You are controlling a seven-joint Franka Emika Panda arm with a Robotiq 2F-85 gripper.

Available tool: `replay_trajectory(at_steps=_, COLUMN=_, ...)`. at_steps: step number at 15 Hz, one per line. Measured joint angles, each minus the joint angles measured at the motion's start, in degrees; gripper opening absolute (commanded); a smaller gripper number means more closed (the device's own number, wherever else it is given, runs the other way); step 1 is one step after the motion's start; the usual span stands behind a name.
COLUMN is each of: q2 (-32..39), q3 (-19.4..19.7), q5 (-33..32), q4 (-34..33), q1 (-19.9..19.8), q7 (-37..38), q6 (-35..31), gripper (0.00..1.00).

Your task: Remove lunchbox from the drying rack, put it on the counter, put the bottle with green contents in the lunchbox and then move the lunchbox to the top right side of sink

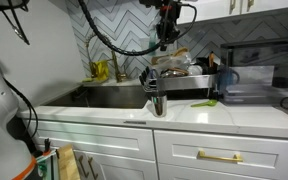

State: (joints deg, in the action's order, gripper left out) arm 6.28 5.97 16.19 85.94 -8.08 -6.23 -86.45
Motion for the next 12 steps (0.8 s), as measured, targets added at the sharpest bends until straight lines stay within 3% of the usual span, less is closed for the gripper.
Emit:
replay_trajectory(at_steps=5, q2=-5.4, q3=-3.2, q5=-0.9, q4=8.3, q1=4.4, q7=14.4, q6=-3.2, gripper=0.01)
replay_trajectory(at_steps=11, q2=-13.7, q3=-9.3, q5=-0.7, q4=22.6, q1=9.1, q7=35.5, q6=-15.9, gripper=0.01)
replay_trajectory(at_steps=12, q2=-14.5, q3=-10.5, q5=-0.6, q4=24.1, q1=9.8, q7=38.4, q6=-18.2, gripper=0.05)
